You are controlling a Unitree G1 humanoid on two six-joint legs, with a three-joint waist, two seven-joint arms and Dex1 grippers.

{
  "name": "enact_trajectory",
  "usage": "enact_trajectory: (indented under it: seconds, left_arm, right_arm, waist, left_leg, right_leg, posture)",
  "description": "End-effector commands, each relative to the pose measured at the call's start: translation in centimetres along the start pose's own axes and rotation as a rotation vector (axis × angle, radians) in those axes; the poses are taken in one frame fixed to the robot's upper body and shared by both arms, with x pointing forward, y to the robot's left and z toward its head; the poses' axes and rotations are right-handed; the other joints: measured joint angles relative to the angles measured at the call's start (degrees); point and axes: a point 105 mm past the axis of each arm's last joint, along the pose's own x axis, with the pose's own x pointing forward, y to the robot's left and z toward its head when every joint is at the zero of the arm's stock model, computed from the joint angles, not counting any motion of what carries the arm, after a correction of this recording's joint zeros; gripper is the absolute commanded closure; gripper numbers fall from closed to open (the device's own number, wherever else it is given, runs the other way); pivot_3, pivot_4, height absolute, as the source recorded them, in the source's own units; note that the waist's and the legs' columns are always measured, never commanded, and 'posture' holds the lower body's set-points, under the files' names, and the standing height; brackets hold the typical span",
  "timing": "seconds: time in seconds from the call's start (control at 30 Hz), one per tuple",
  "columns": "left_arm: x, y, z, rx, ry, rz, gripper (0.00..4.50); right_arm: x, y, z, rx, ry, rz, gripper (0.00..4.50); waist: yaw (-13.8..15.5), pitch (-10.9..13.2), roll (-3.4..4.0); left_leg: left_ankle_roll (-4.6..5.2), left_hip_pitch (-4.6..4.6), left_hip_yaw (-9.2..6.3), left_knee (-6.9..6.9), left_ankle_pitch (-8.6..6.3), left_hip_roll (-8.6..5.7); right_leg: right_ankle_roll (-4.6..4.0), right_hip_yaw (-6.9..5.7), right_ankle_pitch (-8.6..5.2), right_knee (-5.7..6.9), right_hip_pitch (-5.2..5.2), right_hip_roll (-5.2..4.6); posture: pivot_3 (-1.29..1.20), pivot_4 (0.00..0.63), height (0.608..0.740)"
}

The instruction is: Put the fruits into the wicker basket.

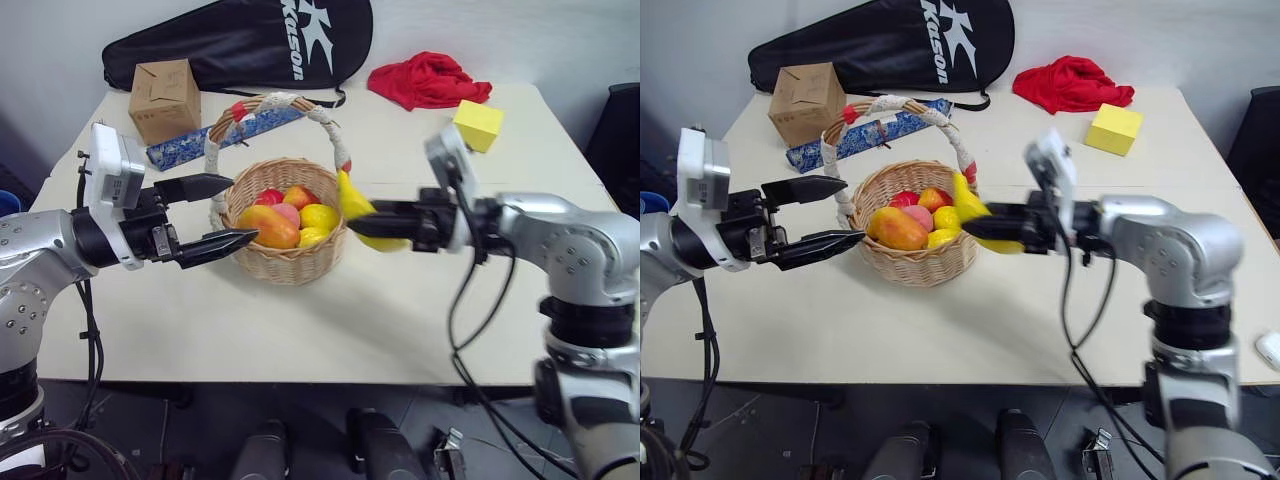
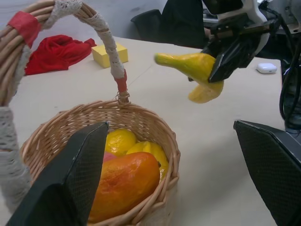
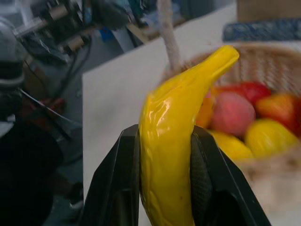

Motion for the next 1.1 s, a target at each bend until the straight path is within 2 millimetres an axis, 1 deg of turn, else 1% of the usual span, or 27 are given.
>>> enact_trajectory:
  seconds: [0.03,0.1,0.17,0.27,0.33,0.4,0.43,0.5,0.53,0.57,0.6,0.63,0.67,0.7,0.73,0.77,0.83,0.87,0.93,1.0,1.1]
  left_arm:
    - [-0.4,0.1,1.3,0.043,-0.025,0.010,0.00]
    - [-0.3,0.1,1.4,0.049,-0.028,0.012,0.00]
    - [-0.2,0.1,1.5,0.054,-0.033,0.012,0.00]
    - [0.2,0.0,1.6,0.060,-0.038,0.004,0.00]
    - [0.4,-0.1,1.5,0.063,-0.040,-0.002,0.00]
    - [0.7,-0.2,1.5,0.066,-0.042,-0.007,0.00]
    - [0.8,-0.3,1.6,0.066,-0.046,-0.009,0.00]
    - [0.8,-0.3,1.6,0.066,-0.051,-0.012,0.00]
    - [0.9,-0.4,1.6,0.065,-0.052,-0.013,0.00]
    - [0.9,-0.5,1.6,0.064,-0.053,-0.014,0.00]
    - [0.9,-0.6,1.6,0.063,-0.053,-0.015,0.00]
    - [1.0,-0.6,1.5,0.061,-0.054,-0.017,0.00]
    - [1.0,-0.7,1.5,0.060,-0.055,-0.018,0.00]
    - [1.1,-0.7,1.4,0.059,-0.055,-0.019,0.00]
    - [1.2,-0.7,1.4,0.058,-0.056,-0.020,0.00]
    - [1.3,-0.7,1.4,0.058,-0.059,-0.020,0.00]
    - [1.4,-0.5,1.5,0.059,-0.066,-0.022,0.00]
    - [1.5,-0.5,1.5,0.059,-0.070,-0.023,0.00]
    - [1.7,-0.5,1.6,0.060,-0.074,-0.027,0.00]
    - [1.9,-0.4,1.6,0.065,-0.077,-0.033,0.00]
    - [2.1,-0.2,1.9,0.069,-0.086,-0.039,0.00]
  right_arm:
    - [2.4,0.3,2.7,0.008,-0.087,0.014,3.60]
    - [4.4,0.3,3.4,0.006,-0.103,0.021,3.60]
    - [5.7,0.1,3.2,-0.019,-0.093,0.010,3.60]
    - [8.1,-1.1,2.5,-0.028,-0.088,-0.039,3.60]
    - [9.3,-1.8,2.1,-0.024,-0.098,-0.066,3.60]
    - [9.8,-2.2,1.7,-0.030,-0.097,-0.087,2.89]
    - [9.7,-2.3,1.4,-0.057,-0.078,-0.090,2.62]
    - [9.3,-2.0,1.2,-0.089,-0.059,-0.081,1.94]
    - [8.8,-1.7,1.5,-0.090,-0.067,-0.064,1.64]
    - [7.8,-1.1,2.2,-0.077,-0.092,-0.024,1.31]
    - [7.1,-0.5,2.7,-0.071,-0.109,0.006,1.31]
    - [5.8,0.1,3.2,-0.064,-0.126,0.041,1.31]
    - [5.1,0.6,3.4,-0.060,-0.133,0.061,1.31]
    - [3.8,0.7,3.4,-0.065,-0.132,0.057,1.31]
    - [2.4,0.4,3.0,-0.078,-0.115,0.024,1.31]
    - [1.4,-0.2,2.5,-0.091,-0.093,-0.029,1.31]
    - [0.2,-2.1,1.6,-0.100,-0.071,-0.167,1.31]
    - [-0.1,-3.1,1.2,-0.103,-0.066,-0.230,1.31]
    - [-0.3,-4.2,0.6,-0.123,-0.053,-0.299,1.31]
    - [0.3,-5.3,-0.1,-0.142,-0.057,-0.355,1.31]
    - [1.7,-6.7,-0.3,-0.137,-0.093,-0.404,1.31]
  waist:
    - [-0.21,-0.01,-0.01]
    - [-0.33,-0.01,-0.01]
    - [-0.38,-0.01,-0.02]
    - [-0.48,-0.01,-0.02]
    - [-0.58,-0.01,-0.02]
    - [-0.64,-0.01,-0.02]
    - [-0.65,-0.01,-0.02]
    - [-0.65,-0.01,-0.02]
    - [-0.64,-0.01,-0.02]
    - [-0.59,-0.01,-0.02]
    - [-0.53,-0.01,-0.02]
    - [-0.45,-0.01,-0.02]
    - [-0.36,-0.01,-0.02]
    - [-0.31,-0.01,-0.02]
    - [-0.16,-0.02,-0.04]
    - [-0.13,-0.04,-0.07]
    - [-0.24,-0.05,-0.08]
    - [-0.43,-0.05,-0.08]
    - [-0.88,-0.05,-0.08]
    - [-1.25,-0.05,-0.08]
    - [-1.53,-0.05,-0.07]
  left_leg:
    - [-0.06,-0.03,-0.01,-0.03,0.04,-0.02]
    - [-0.06,-0.04,-0.01,-0.04,0.04,-0.02]
    - [-0.06,-0.06,0.00,-0.07,0.03,-0.03]
    - [-0.05,-0.07,0.01,-0.09,0.03,-0.04]
    - [-0.05,-0.07,0.03,-0.08,0.03,-0.05]
    - [-0.05,-0.07,0.03,-0.08,0.04,-0.05]
    - [-0.06,-0.08,0.03,-0.08,0.04,-0.04]
    - [-0.06,-0.10,0.03,-0.09,0.04,-0.03]
    - [-0.06,-0.11,0.02,-0.09,0.04,-0.03]
    - [-0.06,-0.12,0.03,-0.09,0.04,-0.03]
    - [-0.05,-0.15,0.02,-0.09,0.04,-0.03]
    - [-0.04,-0.17,0.01,-0.09,0.03,-0.03]
    - [-0.03,-0.22,-0.01,-0.08,0.03,-0.03]
    - [0.00,-0.27,-0.03,-0.07,0.01,-0.03]
    - [0.03,-0.31,-0.05,-0.07,-0.01,-0.03]
    - [0.05,-0.33,-0.09,-0.07,-0.02,-0.04]
    - [0.24,-0.33,-0.14,-0.07,-0.12,-0.05]
    - [0.28,-0.30,-0.11,-0.06,-0.13,-0.08]
    - [0.29,-0.27,0.04,-0.06,-0.10,-0.10]
    - [0.20,-0.27,0.15,-0.09,-0.05,-0.08]
    - [0.04,-0.23,0.18,-0.08,0.04,0.04]
  right_leg:
    - [0.00,-0.02,0.00,0.02,-0.02,-0.02]
    - [0.00,-0.03,0.00,0.05,-0.01,-0.03]
    - [0.00,-0.05,0.00,0.03,-0.01,-0.03]
    - [0.00,-0.07,0.00,0.03,-0.02,-0.03]
    - [0.01,-0.07,0.00,0.06,-0.03,-0.02]
    - [0.01,-0.07,0.00,0.11,-0.06,-0.01]
    - [0.01,-0.07,0.00,0.13,-0.08,0.00]
    - [0.01,-0.08,0.00,0.13,-0.11,0.02]
    - [0.01,-0.08,0.00,0.12,-0.11,0.02]
    - [0.01,-0.08,0.00,0.11,-0.12,0.01]
    - [0.01,-0.08,0.00,0.10,-0.12,0.01]
    - [0.01,-0.09,0.00,0.09,-0.13,0.00]
    - [0.01,-0.10,0.00,0.07,-0.16,0.00]
    - [0.01,-0.11,0.00,0.06,-0.20,-0.02]
    - [0.01,-0.13,0.01,0.05,-0.22,-0.02]
    - [0.01,-0.18,0.01,0.00,-0.21,-0.05]
    - [0.01,-0.22,0.01,-0.05,-0.14,-0.06]
    - [0.01,-0.19,0.01,-0.03,-0.12,-0.09]
    - [0.03,-0.06,0.02,0.00,-0.22,-0.09]
    - [0.03,0.01,0.01,0.12,-0.42,0.01]
    - [-0.05,0.03,-0.03,0.53,-0.52,0.22]
  posture:
    - [0.00,0.150,0.740]
    - [0.00,0.150,0.740]
    - [0.00,0.150,0.740]
    - [0.00,0.150,0.740]
    - [0.00,0.150,0.740]
    - [0.00,0.150,0.740]
    - [0.00,0.150,0.740]
    - [0.00,0.150,0.740]
    - [0.00,0.150,0.740]
    - [0.00,0.150,0.740]
    - [0.00,0.150,0.740]
    - [0.00,0.150,0.740]
    - [0.00,0.150,0.740]
    - [0.00,0.150,0.740]
    - [0.00,0.150,0.740]
    - [0.00,0.150,0.740]
    - [0.00,0.150,0.740]
    - [0.00,0.150,0.740]
    - [0.00,0.150,0.740]
    - [0.00,0.150,0.740]
    - [0.00,0.150,0.740]
